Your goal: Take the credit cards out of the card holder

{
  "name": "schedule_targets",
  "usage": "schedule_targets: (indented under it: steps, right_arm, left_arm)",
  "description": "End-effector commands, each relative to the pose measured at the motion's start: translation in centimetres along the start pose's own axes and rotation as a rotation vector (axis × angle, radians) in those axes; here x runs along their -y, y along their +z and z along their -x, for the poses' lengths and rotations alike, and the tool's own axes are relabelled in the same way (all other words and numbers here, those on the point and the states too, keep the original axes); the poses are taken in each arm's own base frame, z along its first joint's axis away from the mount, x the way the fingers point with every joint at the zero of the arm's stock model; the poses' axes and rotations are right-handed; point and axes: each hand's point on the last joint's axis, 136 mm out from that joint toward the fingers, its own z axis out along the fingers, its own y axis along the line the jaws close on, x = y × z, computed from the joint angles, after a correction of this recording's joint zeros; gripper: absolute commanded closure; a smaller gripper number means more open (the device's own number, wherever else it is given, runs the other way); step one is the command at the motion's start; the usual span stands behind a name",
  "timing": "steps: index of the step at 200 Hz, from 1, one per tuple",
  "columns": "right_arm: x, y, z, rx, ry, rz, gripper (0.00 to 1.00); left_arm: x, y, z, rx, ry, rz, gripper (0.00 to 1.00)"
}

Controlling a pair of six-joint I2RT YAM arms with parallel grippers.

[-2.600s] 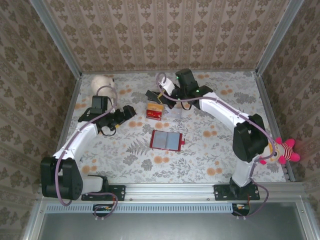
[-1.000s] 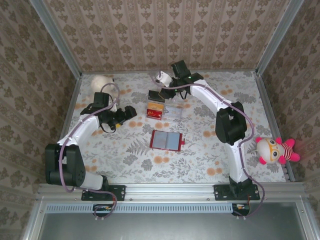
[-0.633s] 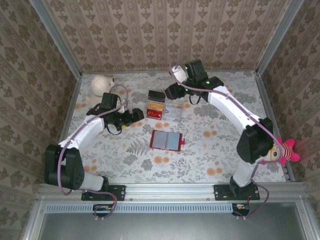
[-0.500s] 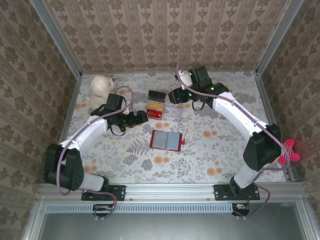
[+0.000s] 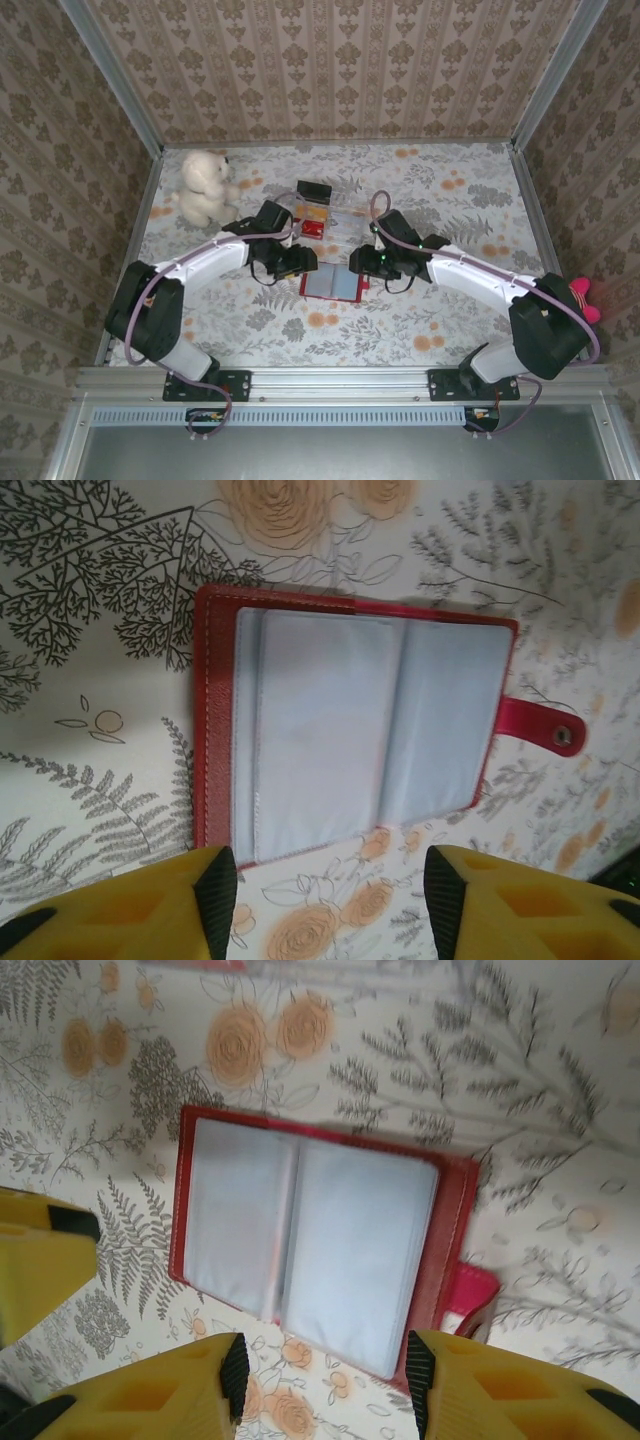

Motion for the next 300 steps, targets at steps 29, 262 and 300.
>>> schedule_targets:
  steps: [29,262,300]
  right_arm:
    - [-1.5,2.2,-0.6,0.017,0.124,0.015,0.54]
    - [1.4,7.1,-2.2,-0.100,0.136,-0.119,0.57]
    - [1.6,7.1,-2.3,-0.101,0.137,-0.124,0.57]
  left_arm:
    - [-0.5,1.3,0.9,0.032,0.003,0.116,0.55]
    - [-0.1,5.2,-0.1,-0.096,-0.043,0.056,0.66]
    - [0.1,4.3,0.1,-0.080,-0.018,0.073,0.68]
